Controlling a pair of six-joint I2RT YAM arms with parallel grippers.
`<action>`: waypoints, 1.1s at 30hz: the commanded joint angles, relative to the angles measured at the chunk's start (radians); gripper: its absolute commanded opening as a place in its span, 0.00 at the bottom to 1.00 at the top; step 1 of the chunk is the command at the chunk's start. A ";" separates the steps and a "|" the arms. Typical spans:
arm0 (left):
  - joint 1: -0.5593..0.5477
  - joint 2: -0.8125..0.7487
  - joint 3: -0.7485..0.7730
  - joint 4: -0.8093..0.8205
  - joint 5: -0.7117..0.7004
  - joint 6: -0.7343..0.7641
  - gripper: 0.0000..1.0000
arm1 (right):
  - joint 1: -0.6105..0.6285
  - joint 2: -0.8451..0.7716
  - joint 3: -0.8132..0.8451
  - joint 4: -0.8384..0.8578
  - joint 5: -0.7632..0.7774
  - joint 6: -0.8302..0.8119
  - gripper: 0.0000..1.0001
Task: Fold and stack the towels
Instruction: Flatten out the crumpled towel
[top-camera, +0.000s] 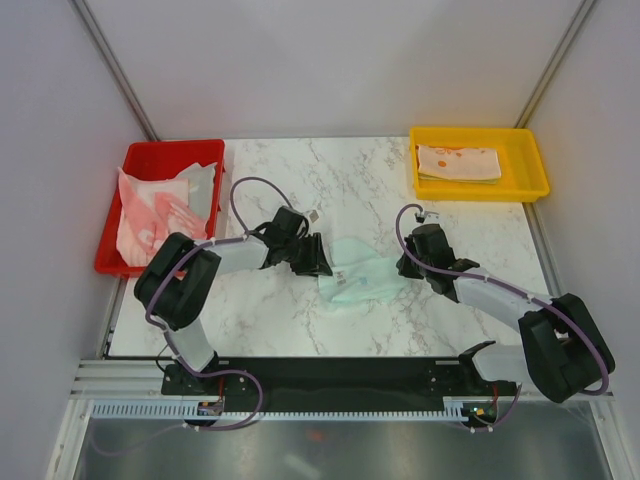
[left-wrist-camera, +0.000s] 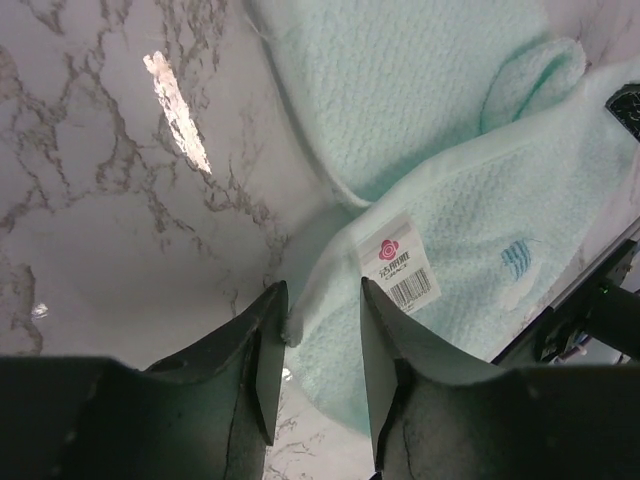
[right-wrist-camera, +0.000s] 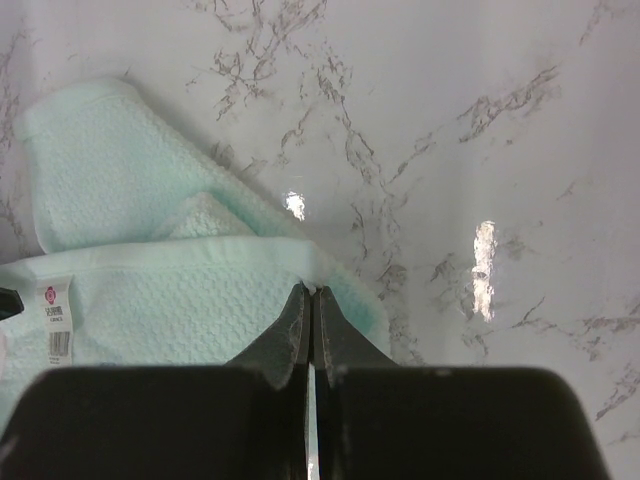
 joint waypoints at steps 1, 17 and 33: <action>-0.010 0.027 0.012 0.037 -0.047 -0.008 0.39 | -0.005 -0.024 0.006 0.023 -0.011 -0.007 0.00; -0.011 -0.009 0.061 -0.107 -0.168 0.030 0.02 | -0.004 -0.049 0.010 -0.003 -0.014 -0.020 0.00; -0.036 -0.547 0.340 -0.330 0.049 0.105 0.02 | -0.004 -0.637 0.326 -0.103 -0.316 -0.286 0.00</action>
